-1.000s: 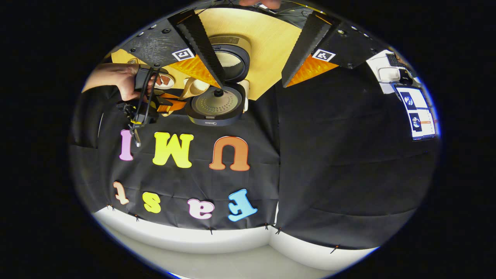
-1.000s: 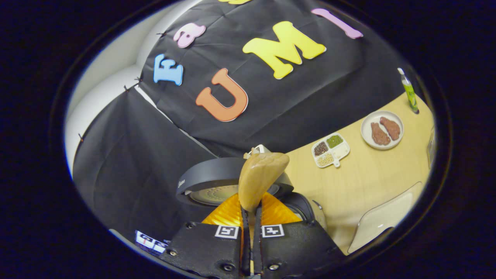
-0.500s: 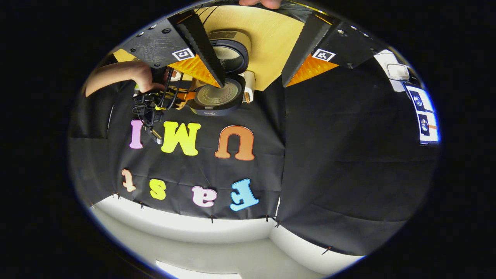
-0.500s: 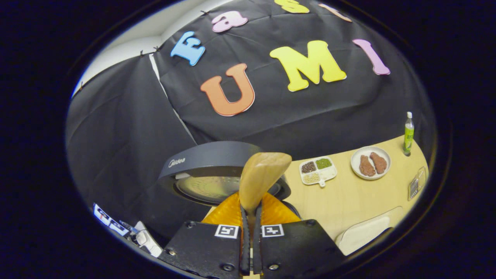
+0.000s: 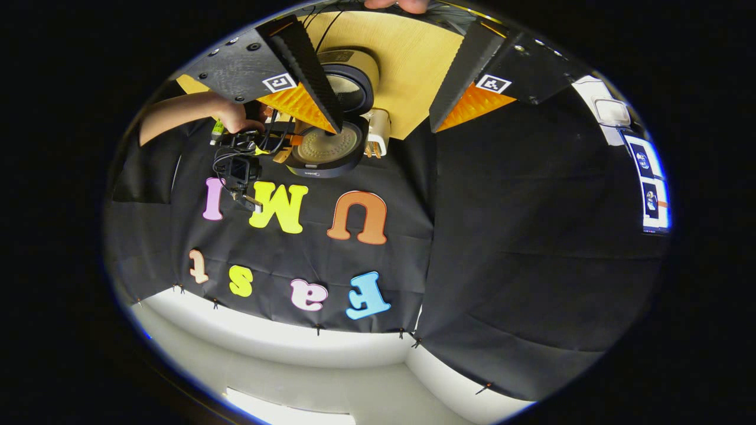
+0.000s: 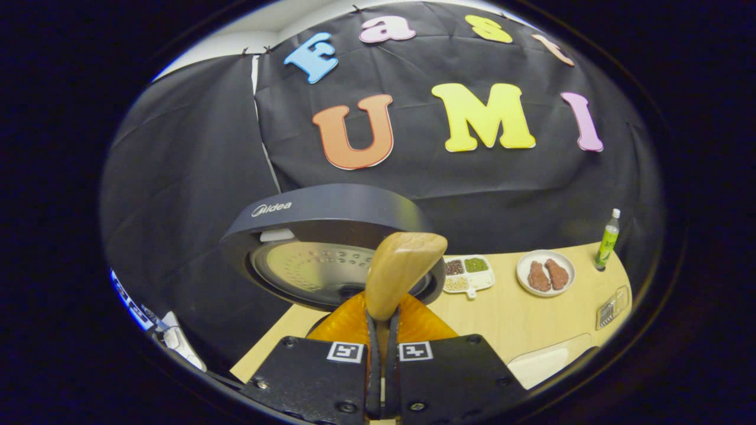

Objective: Close the left gripper, press the button to open the rice cooker; take a wooden spoon from the chopstick holder with the right hand, scoop a spoonful of rice and pour it into the rice cooker, then put the wooden spoon back into the chopstick holder.

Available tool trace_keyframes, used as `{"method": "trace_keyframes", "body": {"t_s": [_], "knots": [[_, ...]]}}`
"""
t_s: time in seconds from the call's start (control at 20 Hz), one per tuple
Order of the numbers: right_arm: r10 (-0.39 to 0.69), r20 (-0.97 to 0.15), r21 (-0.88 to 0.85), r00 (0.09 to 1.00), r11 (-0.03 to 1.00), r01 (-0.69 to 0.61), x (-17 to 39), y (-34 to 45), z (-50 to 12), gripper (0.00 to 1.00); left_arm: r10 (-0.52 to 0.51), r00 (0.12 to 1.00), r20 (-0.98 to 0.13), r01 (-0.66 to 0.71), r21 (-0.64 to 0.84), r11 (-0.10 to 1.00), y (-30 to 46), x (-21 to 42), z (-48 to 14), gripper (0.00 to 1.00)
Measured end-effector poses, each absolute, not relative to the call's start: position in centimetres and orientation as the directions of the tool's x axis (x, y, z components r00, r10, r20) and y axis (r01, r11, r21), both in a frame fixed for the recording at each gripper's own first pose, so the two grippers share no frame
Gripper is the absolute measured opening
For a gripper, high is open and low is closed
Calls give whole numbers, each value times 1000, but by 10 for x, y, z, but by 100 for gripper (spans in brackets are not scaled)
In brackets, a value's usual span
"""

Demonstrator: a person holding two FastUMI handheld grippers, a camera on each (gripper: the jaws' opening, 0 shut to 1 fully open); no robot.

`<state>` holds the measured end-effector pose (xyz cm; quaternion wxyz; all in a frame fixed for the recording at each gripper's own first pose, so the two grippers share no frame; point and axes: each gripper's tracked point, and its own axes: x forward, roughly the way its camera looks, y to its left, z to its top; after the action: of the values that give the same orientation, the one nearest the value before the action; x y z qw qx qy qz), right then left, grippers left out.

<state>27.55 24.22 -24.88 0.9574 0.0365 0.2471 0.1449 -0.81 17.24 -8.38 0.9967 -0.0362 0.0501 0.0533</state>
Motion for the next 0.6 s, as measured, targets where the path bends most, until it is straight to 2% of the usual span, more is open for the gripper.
{"method": "trace_keyframes", "body": {"t_s": [0.6], "knots": [[259,-394,-213,882,908,-361,267,252,-235,8,84,989,-119,-98,-112,989,179,-14,-90,95]]}}
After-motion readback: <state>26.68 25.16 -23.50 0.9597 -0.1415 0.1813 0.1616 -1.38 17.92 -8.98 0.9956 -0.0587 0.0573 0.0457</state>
